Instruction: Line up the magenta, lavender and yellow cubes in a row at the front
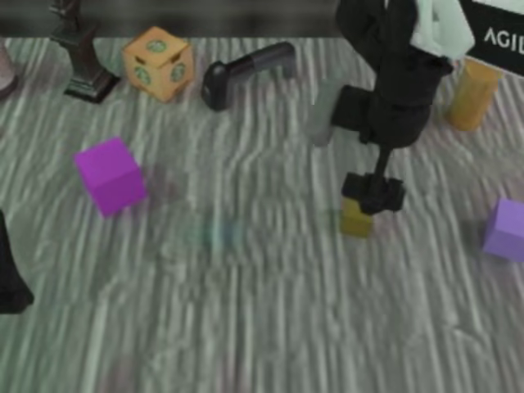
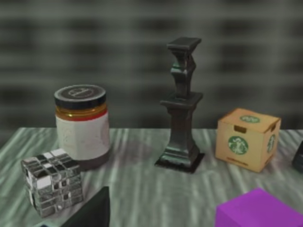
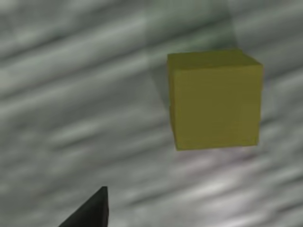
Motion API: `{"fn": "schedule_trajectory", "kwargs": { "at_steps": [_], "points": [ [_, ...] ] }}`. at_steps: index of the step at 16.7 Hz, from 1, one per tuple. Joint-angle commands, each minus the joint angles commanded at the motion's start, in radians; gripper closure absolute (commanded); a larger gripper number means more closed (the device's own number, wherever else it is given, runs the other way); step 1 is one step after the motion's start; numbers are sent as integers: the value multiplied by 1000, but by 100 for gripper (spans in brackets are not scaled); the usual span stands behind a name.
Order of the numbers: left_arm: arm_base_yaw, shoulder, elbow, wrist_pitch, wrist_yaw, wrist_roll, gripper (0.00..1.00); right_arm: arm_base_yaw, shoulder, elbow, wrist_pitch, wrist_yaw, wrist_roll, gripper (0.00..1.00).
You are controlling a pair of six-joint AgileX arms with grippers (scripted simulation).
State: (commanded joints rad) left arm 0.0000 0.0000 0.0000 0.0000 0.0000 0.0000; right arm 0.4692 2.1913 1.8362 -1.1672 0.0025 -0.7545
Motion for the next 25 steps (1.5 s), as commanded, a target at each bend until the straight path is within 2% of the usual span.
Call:
{"fn": "schedule_trajectory", "kwargs": {
  "at_steps": [4, 10, 18, 23, 25],
  "points": [
    [0, 0, 0, 0, 0, 0, 0, 23, 94, 95, -49, 1, -36, 0],
    [0, 0, 0, 0, 0, 0, 0, 18, 93, 89, -44, 1, -36, 0],
    [0, 0, 0, 0, 0, 0, 0, 23, 183, -81, 222, 2, -34, 0],
    [0, 0, 0, 0, 0, 0, 0, 24, 195, -98, 245, 3, -34, 0],
    [0, 0, 0, 0, 0, 0, 0, 24, 195, -98, 245, 3, -34, 15]
  ]
}}
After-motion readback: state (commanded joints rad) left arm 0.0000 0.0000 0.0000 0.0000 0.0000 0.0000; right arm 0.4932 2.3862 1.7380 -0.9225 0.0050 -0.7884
